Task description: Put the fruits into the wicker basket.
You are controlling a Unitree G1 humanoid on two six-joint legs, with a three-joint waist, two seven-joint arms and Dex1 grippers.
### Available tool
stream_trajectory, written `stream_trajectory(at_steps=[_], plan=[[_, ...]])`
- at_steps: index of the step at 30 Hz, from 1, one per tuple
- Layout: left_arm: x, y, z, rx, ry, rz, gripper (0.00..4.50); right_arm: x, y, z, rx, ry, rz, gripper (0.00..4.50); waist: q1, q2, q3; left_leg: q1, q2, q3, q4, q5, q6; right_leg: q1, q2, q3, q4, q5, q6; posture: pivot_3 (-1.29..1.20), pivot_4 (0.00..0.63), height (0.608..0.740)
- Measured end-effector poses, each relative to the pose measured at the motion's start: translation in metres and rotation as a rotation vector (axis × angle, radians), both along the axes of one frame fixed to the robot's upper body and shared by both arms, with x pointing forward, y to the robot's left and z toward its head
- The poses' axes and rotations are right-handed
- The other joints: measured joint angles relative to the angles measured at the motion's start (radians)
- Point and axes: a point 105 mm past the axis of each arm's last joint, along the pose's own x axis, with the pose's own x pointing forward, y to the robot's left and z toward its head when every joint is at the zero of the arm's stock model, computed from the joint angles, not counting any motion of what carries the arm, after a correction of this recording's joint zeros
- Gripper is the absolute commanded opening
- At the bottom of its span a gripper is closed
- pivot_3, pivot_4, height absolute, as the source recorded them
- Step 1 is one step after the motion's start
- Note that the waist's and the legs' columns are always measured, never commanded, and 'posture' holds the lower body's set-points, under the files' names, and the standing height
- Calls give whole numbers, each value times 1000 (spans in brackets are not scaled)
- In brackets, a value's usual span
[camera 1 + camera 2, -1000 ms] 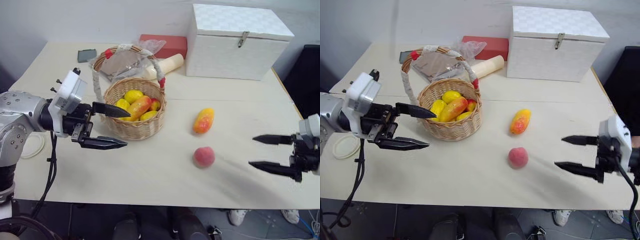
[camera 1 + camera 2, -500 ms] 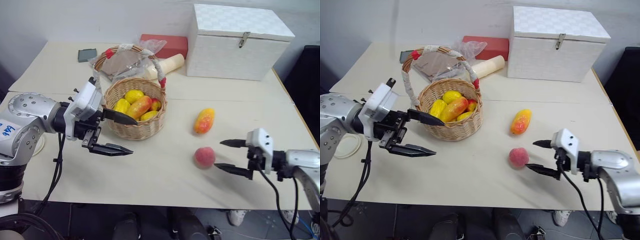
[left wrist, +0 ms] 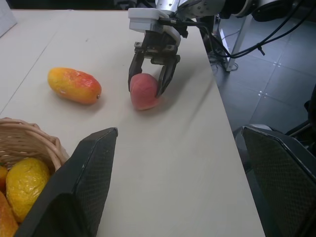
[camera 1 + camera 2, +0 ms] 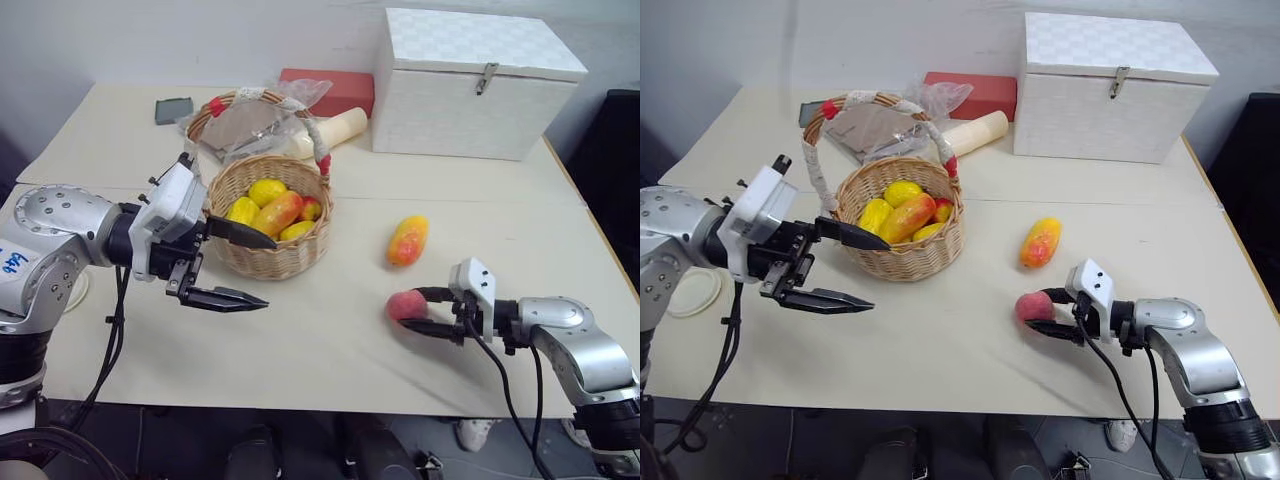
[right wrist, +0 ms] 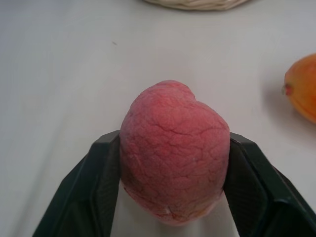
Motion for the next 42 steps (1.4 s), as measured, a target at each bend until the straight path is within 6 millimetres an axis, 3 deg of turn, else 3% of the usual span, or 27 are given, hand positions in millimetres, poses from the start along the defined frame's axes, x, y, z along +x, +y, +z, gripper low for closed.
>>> stream_trajectory(at_steps=[3,7,10,15,18,21,22,26,31,34,37,40,42], plan=[[2,13,1,-12,10,79,4214,-1,19,20,90,-19,67,2296,-11,0,0,1,1,1,0,0,0,-1,0,2,2,0,0,0,150,740],[6,37,3,-71,36,220,4214,12,81,104,284,-210,201,2296,-32,0,1,3,0,-3,0,0,-2,-3,2,4,9,0,-2,0,150,740],[6,45,10,-107,26,278,4214,28,115,142,349,-284,201,2296,-30,-1,0,3,0,-7,-1,0,-3,-3,1,0,10,-1,-6,0,150,740],[7,49,16,-146,4,325,4214,69,162,143,303,-246,120,2296,-27,-1,0,-4,-1,-8,0,0,-3,-8,-1,-2,9,-2,-7,0,150,740],[6,46,16,-146,-10,329,4214,85,182,128,223,-261,78,3356,-29,-2,0,-10,-1,-7,0,3,-8,-15,-1,-2,10,-2,-7,0,150,740],[6,44,16,-148,-16,328,4214,94,183,115,162,-265,47,4369,-28,-2,0,-19,-1,-8,2,3,-9,-23,-2,-3,12,-2,-7,0,150,740],[7,44,16,-151,-16,332,4214,93,182,114,160,-264,55,4444,-29,-2,0,-19,-1,-8,2,4,-10,-23,-2,-2,13,-2,-7,0,150,740],[7,42,15,-154,-16,329,4214,73,169,133,224,-269,117,4444,-28,-2,0,-19,-1,-9,1,4,-10,-23,-1,-3,14,-2,-7,0,150,740],[7,37,14,-153,-10,305,4214,39,101,158,299,-283,110,4444,-8,-2,0,-18,-1,-10,2,4,-10,-20,-1,-4,12,-2,-7,0,150,740],[7,35,14,-152,-6,288,4214,29,56,143,239,-248,15,4444,-1,-2,0,-16,-2,-11,3,3,-7,-18,-1,-4,10,-2,-7,0,150,740],[8,32,15,-150,-8,264,4214,26,6,104,125,-164,-154,4444,2,-2,0,-16,-2,-11,3,2,-3,-17,-1,-4,10,-2,-6,0,150,740],[10,27,15,-147,-13,237,4214,26,-25,82,80,-109,-271,4444,-8,-2,0,-14,-2,-8,4,2,-3,-17,1,0,12,-1,-5,0,150,740],[13,25,13,-151,-6,231,4214,29,-38,79,89,-87,-346,4444,-12,-2,0,-11,-2,-8,4,2,-3,-17,3,3,15,-1,-5,0,150,740]])
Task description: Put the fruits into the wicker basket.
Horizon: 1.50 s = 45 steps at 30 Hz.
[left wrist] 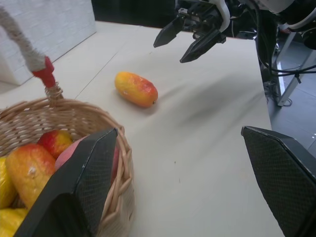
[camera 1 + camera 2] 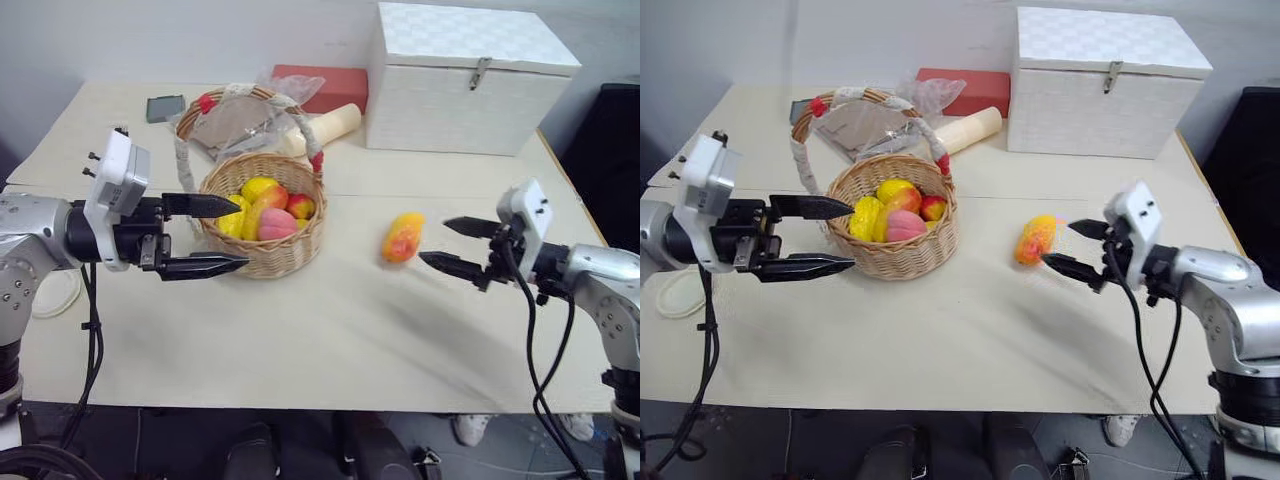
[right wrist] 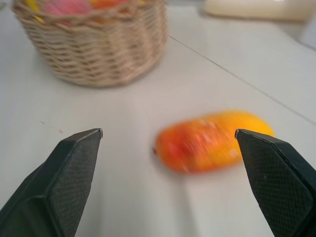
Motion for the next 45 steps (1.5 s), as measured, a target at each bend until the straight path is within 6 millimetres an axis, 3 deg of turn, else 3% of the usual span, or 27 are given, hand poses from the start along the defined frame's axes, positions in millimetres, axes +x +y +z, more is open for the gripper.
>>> stream_trajectory(at_steps=[3,9,15,21,24,29,32,34,37,40,45], plan=[[1,-3,1,-4,-3,-14,4214,12,-9,-5,28,37,-124,4444,-8,0,0,3,0,0,-1,1,-1,1,1,2,1,0,0,0,150,740],[3,-5,-3,11,-2,-19,4214,33,22,-17,266,226,-200,4444,-16,0,0,6,0,2,-6,5,-9,1,1,4,1,0,-1,0,150,740],[-1,-13,-3,26,-33,-27,4214,51,21,-43,357,388,-359,4444,-15,0,0,4,-1,3,-8,5,-9,0,0,5,-2,0,-1,0,150,740],[-3,-16,-6,14,-31,-19,4214,68,39,-50,454,471,-387,4444,-23,0,0,6,0,5,-8,5,-9,0,1,6,0,0,0,0,150,740],[-4,-14,-7,10,-25,-14,4214,75,49,-53,515,513,-367,3821,-22,0,0,7,0,5,-8,5,-9,0,1,7,0,0,0,0,150,740],[-4,-10,-6,9,-30,4,4214,78,51,-50,533,497,-353,2271,-21,0,0,7,-1,5,-8,5,-9,0,1,7,-1,0,0,0,150,740],[-3,-8,-6,3,-30,19,4214,76,51,-48,541,494,-325,2138,-20,0,0,7,-1,5,-8,5,-9,0,1,7,-1,0,0,0,150,740],[-1,-3,-5,-11,-29,52,4214,69,58,-36,535,451,-220,2138,-21,1,0,6,0,6,-9,5,-9,-1,1,7,-1,0,0,0,150,740],[2,9,-4,-41,-17,102,4214,46,81,2,469,313,28,2138,-26,1,0,7,1,7,-10,4,-10,-1,2,7,-1,0,0,0,150,740],[1,20,-9,-45,7,146,4214,20,123,24,390,240,270,2138,-39,0,0,7,2,5,-9,4,-11,-1,3,6,-1,-1,-1,0,150,740],[0,22,-5,-52,-2,156,4214,16,189,50,363,195,438,2138,-46,0,0,7,1,4,-9,4,-10,-1,2,6,1,0,-1,0,150,740]])
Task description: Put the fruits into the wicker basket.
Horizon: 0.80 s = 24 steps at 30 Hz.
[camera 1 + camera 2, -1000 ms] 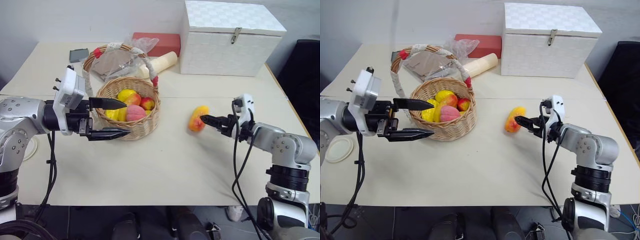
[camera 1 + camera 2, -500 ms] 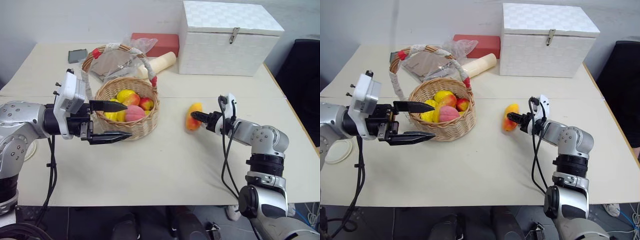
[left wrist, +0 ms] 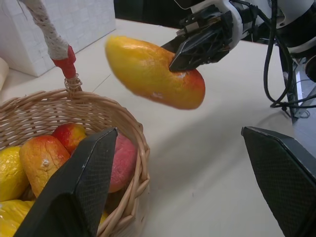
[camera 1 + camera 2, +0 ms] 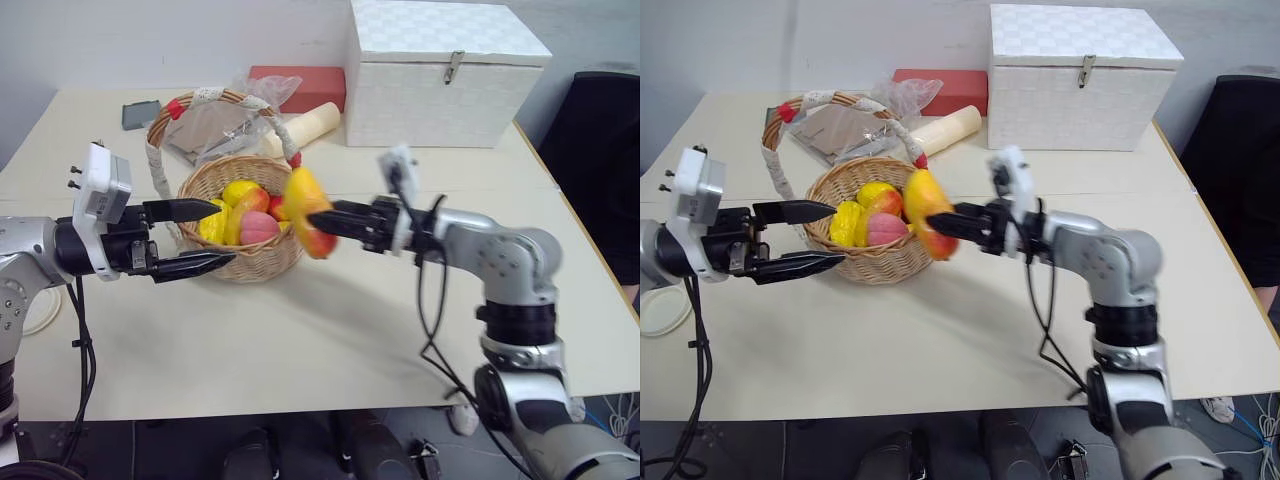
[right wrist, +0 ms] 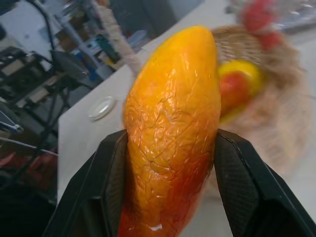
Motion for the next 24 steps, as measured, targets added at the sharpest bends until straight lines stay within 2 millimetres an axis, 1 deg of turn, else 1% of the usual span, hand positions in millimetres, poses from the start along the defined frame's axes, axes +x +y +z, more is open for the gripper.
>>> stream_trajectory(at_steps=[2,3,4,6,8,9,12,13,15,17,18,19,20,21,23,24], plan=[[-1,2,3,1,-9,5,4214,3,18,9,-4,-33,16,2138,0,0,0,0,0,-1,0,0,0,0,0,-1,-1,0,0,0,150,740],[-1,3,4,2,-14,10,4214,8,26,11,-5,-31,6,2138,0,-1,0,-1,0,-1,0,0,0,0,-1,-1,-1,0,-1,0,150,740],[-1,3,4,3,-16,12,4214,19,36,11,-13,-23,-24,2138,0,-1,0,-1,0,0,0,0,0,0,-1,-1,-1,0,-1,0,150,740],[-1,3,5,3,-18,12,4214,32,46,10,-18,-4,-61,2138,-1,-1,0,-2,-1,0,0,-1,1,-1,-2,-1,-2,0,-1,0,150,740],[-1,3,5,3,-23,18,4214,41,54,10,-22,3,-85,2861,-1,-1,0,-4,0,-1,0,-1,1,-2,-2,-2,-3,0,-1,0,150,740],[-1,3,5,3,-24,21,4214,45,58,11,-25,3,-93,3115,-1,-1,0,-5,0,-1,0,-1,1,-2,-2,-2,-3,0,-1,0,150,740],[-2,1,4,9,-28,25,4214,49,63,10,-30,4,-103,4200,-1,-1,0,-10,0,-2,0,-1,1,-7,-2,-3,-4,0,-1,0,150,740],[-4,0,4,14,-31,24,4214,49,64,10,-27,0,-102,4477,-1,-1,0,-14,0,-2,1,-1,1,-10,-3,-3,-3,0,-1,0,150,740],[-4,0,2,15,-27,24,4214,48,63,13,-20,-5,-96,4477,0,-1,0,-17,0,-2,1,-1,0,-14,-3,-3,0,0,-1,0,150,740],[-4,0,1,14,-26,29,4214,41,58,23,-4,-42,-75,4477,1,-1,0,-17,0,-2,1,0,0,-15,-3,-3,0,-1,-1,0,150,740],[-4,0,2,13,-28,32,4214,35,51,30,9,-76,-61,4477,2,-1,0,-17,0,-3,1,0,0,-15,-3,-4,-1,-1,-1,0,150,740],[-3,1,2,11,-29,36,4214,31,43,35,20,-103,-55,4477,3,-1,0,-17,0,-3,1,-1,0,-15,-3,-4,-1,-1,-1,0,150,740],[-3,0,3,9,-34,36,4214,22,27,42,37,-138,-50,4477,8,-1,-1,-18,0,-4,1,-1,0,-15,-3,-5,-2,-1,-1,0,150,740],[-2,0,4,5,-35,39,4214,19,14,44,44,-153,-61,4477,11,-1,-1,-18,0,-4,1,-1,0,-15,-3,-5,-2,-1,-1,0,150,740],[-1,-2,7,3,-46,29,4214,11,-7,39,35,-176,-79,4477,16,-1,-1,-17,0,-4,2,-1,0,-14,-3,-5,-1,-1,-1,0,150,740],[0,-5,10,0,-59,19,4214,9,-21,30,-5,-199,-112,4477,22,-1,-1,-17,-1,-4,2,0,1,-14,-3,-4,-1,-1,-1,0,150,740]])
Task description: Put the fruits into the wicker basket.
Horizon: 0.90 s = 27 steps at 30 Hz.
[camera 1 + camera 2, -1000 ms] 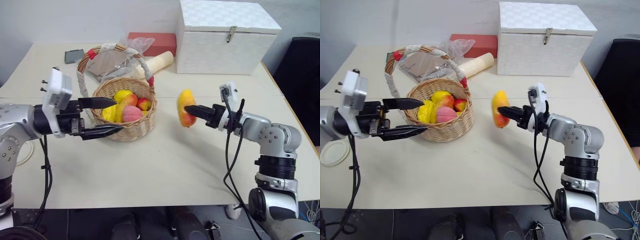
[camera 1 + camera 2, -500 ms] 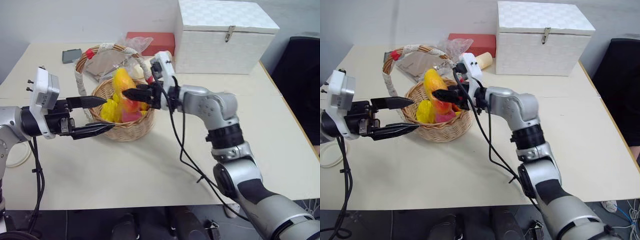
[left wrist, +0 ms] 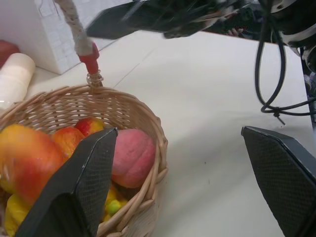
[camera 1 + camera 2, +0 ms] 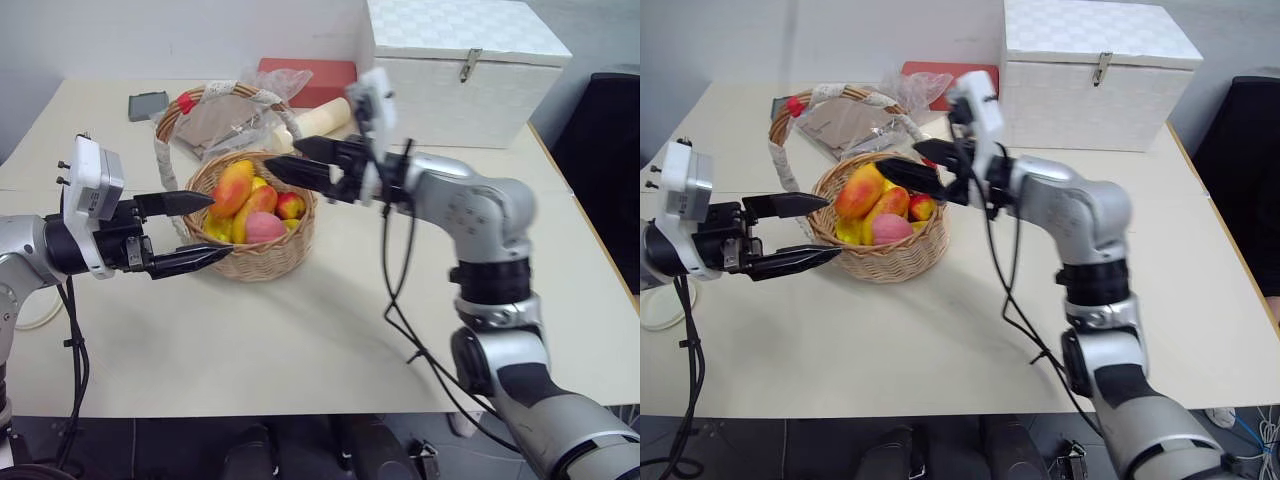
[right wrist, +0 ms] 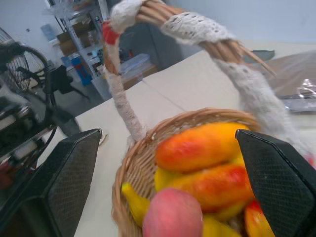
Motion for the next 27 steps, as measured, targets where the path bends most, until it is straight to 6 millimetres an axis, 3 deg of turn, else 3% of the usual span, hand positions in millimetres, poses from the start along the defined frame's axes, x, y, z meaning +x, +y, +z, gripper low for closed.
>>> stream_trajectory(at_steps=[3,7,14,19,22,27], plan=[[2,-5,6,-7,-25,-13,4214,10,-16,-14,-54,-34,-108,4477,-4,0,0,2,0,2,0,1,1,0,1,3,3,0,0,0,150,740],[7,-4,8,-30,-24,-12,4214,19,-10,-12,-80,-177,-181,4477,-26,0,0,5,0,3,-1,2,0,-1,3,4,8,1,0,0,150,740],[8,-4,7,-32,-26,-8,4214,45,38,-14,-34,-198,-173,4477,-28,0,0,5,1,3,1,3,-2,-1,3,4,9,0,-1,0,150,740],[8,-4,7,-32,-30,-4,4214,66,57,-12,-41,-200,-204,4477,-25,0,0,3,0,3,2,2,-1,-1,1,3,9,0,-1,0,150,740],[8,-4,8,-31,-34,-1,4214,76,60,-17,-55,-197,-225,3898,-25,0,0,3,0,3,2,3,-1,-1,1,3,9,0,-1,0,150,740],[7,-2,7,-34,-34,7,4214,83,56,-24,-53,-195,-245,2201,-27,0,0,3,0,3,2,3,-1,-1,2,3,9,0,-1,0,150,740]])
